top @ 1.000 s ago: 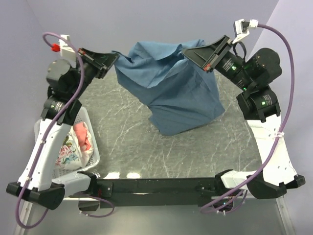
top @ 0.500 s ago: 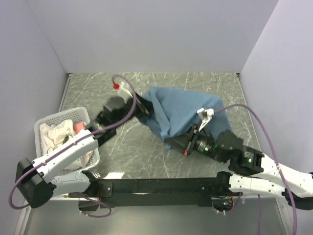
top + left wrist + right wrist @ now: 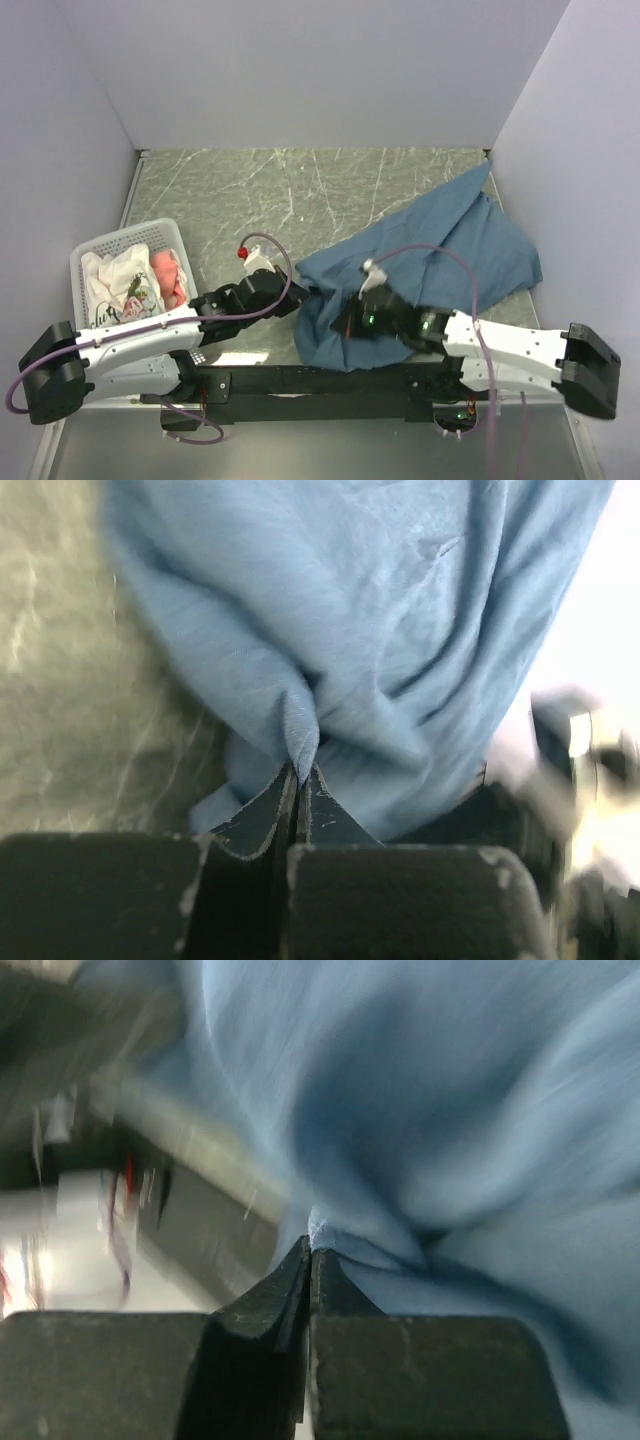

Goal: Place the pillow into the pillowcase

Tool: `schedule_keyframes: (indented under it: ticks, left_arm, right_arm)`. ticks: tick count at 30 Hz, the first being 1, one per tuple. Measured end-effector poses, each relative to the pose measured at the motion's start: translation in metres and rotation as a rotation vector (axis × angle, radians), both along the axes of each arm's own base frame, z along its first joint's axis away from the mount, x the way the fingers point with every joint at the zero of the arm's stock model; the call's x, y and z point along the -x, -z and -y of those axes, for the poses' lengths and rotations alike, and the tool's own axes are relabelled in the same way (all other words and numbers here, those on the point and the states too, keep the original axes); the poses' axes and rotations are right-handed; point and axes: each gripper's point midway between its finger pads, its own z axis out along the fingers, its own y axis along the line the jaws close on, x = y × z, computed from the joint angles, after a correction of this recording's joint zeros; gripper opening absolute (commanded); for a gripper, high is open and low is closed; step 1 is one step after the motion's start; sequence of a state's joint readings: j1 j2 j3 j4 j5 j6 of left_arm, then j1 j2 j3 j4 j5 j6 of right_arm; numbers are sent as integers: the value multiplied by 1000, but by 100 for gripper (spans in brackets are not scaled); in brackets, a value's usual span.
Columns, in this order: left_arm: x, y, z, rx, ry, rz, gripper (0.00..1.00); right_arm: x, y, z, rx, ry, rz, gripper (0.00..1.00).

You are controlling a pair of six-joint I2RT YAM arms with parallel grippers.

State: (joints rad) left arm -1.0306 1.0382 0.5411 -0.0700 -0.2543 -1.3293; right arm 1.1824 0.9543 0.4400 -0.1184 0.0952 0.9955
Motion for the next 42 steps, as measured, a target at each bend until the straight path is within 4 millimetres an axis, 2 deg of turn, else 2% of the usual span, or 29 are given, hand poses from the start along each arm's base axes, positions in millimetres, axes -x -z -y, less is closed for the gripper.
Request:
schedule_keyframes:
  ticks: [3, 5, 7, 9, 11, 13, 14, 16, 17, 19, 20, 21, 22, 23, 25, 26, 28, 30, 32, 34, 36, 37, 39, 42]
  left_arm:
    - [-15, -15, -3, 5, -52, 29, 1]
    - [-30, -30, -4, 30, -88, 47, 1]
    - [-41, -39, -6, 45, -116, 58, 1]
    - [-45, -40, -9, 46, -130, 56, 1]
    - [-43, -38, -8, 53, -129, 46, 1]
    - [-36, -30, -10, 64, -130, 25, 1]
    - [-27, -23, -12, 63, -126, 11, 1]
    - [-5, -7, -18, 34, -104, -22, 6]
    - [4, -2, -22, 10, -94, -32, 17]
    - [19, 15, -44, -91, -108, -60, 40]
    - [23, 18, -55, -123, -119, -62, 61]
    - [27, 20, -68, -152, -136, -65, 66]
    - [26, 15, -79, -158, -166, -42, 69]
    - [22, 6, -85, -147, -189, -11, 75]
    - [8, -29, -97, -104, -254, 99, 82]
    - [2, -48, -100, -96, -268, 152, 85]
    - [-15, -96, -100, -87, -290, 273, 89]
    - [-40, -148, -87, -108, -280, 386, 92]
    - [-69, -185, -67, -147, -237, 455, 96]
    - [-100, -212, -34, -162, -135, 517, 97]
    - [-132, -215, 10, -207, 28, 564, 97]
    - [-141, -210, 31, -224, 116, 578, 97]
    - [-158, -183, 77, -276, 310, 587, 95]
    - [-172, -138, 132, -329, 557, 577, 97]
  right_arm:
    - [-69, 0, 29, 24, 177, -2, 0]
    - [-107, -9, 48, 39, 255, -1, 0]
    - [-134, -29, 54, 42, 282, 13, 0]
    - [-146, -54, 42, 18, 246, 50, 0]
    - [-142, -75, 18, 6, 170, 92, 0]
    - [-124, -85, -14, 15, 64, 107, 0]
    - [-112, -85, -33, 19, 6, 108, 0]
    - [-90, -74, -61, 50, -83, 99, 0]
    - [-74, -65, -74, 74, -136, 89, 2]
    - [-53, -49, -89, 125, -201, 88, 8]
    - [-47, -45, -92, 135, -218, 86, 23]
    - [-44, -44, -94, 143, -225, 100, 33]
    - [-42, -45, -94, 151, -232, 101, 41]
    - [-42, -45, -90, 167, -223, 101, 56]
    - [-46, -51, -81, 190, -188, 122, 69]
    - [-49, -58, -72, 198, -154, 136, 81]
    - [-57, -80, -53, 180, -67, 168, 86]
    - [-67, -113, -26, 113, 50, 215, 90]
    - [-81, -139, 9, 34, 190, 238, 94]
    - [-98, -149, 54, -16, 363, 240, 99]
    - [-106, -140, 100, -12, 534, 223, 100]
    - [-105, -135, 114, -9, 586, 211, 100]
    - [-99, -116, 140, 15, 677, 169, 100]
    - [-93, -88, 165, 67, 777, 104, 100]
